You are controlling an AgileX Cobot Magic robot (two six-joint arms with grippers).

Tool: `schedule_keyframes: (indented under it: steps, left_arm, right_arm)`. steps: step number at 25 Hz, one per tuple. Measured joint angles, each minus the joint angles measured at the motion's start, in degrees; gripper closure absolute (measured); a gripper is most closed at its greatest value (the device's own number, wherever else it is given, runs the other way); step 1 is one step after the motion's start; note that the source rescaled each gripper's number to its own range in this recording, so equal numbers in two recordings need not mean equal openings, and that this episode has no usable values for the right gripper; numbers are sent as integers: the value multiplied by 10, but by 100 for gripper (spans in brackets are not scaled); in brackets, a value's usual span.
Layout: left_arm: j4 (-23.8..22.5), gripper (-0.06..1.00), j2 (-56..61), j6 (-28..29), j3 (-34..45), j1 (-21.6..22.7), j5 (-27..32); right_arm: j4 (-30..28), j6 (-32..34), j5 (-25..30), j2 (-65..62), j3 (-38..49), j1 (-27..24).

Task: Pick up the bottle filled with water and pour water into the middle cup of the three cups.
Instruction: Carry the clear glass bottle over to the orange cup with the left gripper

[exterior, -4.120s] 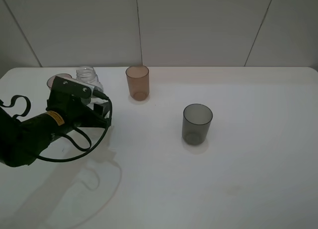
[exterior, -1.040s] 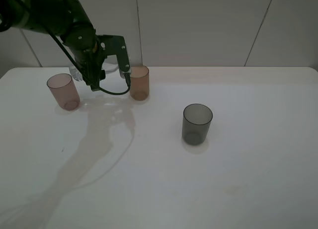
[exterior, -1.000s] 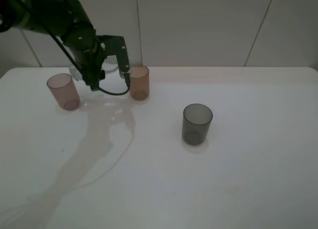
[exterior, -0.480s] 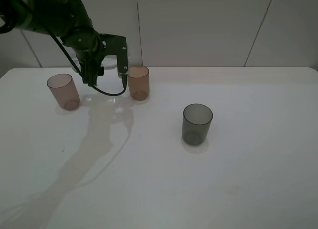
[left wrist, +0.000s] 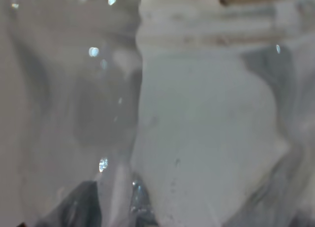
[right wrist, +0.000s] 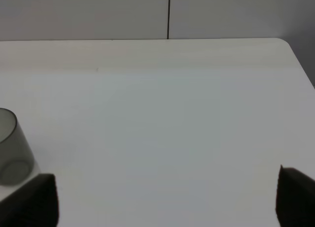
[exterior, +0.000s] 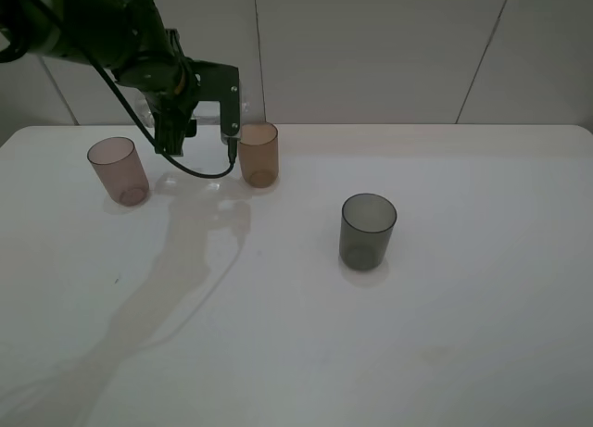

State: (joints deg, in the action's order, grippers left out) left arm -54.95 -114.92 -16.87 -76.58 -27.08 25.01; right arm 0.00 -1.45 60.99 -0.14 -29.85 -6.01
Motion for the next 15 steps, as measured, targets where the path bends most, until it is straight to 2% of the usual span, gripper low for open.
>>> schedule_keyframes:
  steps: [9,15]
  left_arm:
    - [-16,91,-29,0,-30,0,3]
    - [-61,91,-33,-4,-34,0,8]
  right_arm:
    - [0,0,0,0,0,0]
    - [0,0,0,0,0,0]
